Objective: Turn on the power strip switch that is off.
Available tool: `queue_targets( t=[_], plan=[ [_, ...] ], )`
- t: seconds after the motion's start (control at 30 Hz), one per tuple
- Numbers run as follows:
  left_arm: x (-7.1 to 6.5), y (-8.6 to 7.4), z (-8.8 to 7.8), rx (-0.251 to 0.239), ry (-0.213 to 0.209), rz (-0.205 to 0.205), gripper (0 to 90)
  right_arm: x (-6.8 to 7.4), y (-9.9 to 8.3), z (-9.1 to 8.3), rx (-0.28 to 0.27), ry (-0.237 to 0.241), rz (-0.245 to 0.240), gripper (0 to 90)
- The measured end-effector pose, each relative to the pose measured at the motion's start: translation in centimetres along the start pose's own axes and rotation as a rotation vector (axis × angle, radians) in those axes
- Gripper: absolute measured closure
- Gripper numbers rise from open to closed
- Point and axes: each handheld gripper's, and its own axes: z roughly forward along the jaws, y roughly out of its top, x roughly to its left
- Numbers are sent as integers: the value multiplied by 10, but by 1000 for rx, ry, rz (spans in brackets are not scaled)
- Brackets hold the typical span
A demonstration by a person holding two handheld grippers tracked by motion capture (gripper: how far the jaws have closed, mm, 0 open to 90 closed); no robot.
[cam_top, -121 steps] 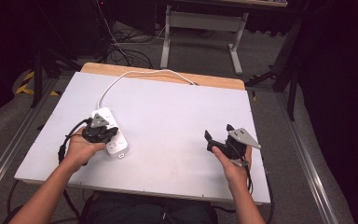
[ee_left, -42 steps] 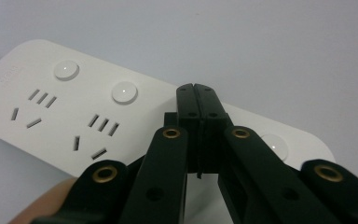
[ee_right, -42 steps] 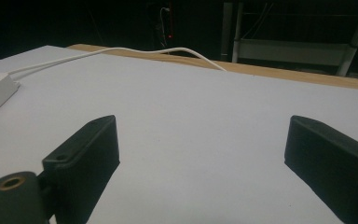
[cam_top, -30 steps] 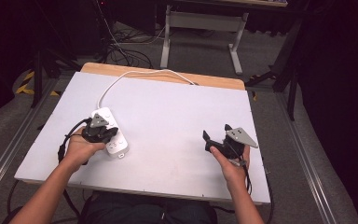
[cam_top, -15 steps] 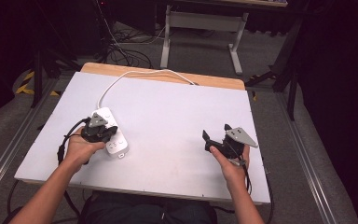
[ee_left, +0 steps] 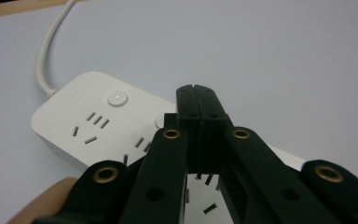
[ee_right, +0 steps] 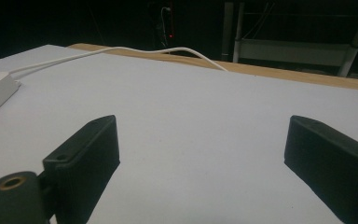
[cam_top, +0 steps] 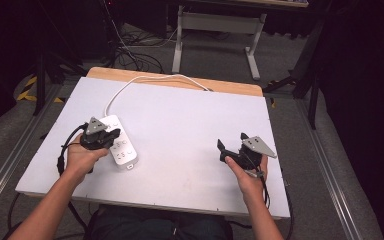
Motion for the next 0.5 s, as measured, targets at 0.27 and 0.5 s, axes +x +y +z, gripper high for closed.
queue_targets(
  t=[0.27,0.5],
  plan=[
    [2,4,-12,-81,24,-30,900,0,0,0,-4,1,-1,105],
    [-1,2,-31,-139,53,-37,900,-1,0,0,-6,3,2,105]
  ],
)
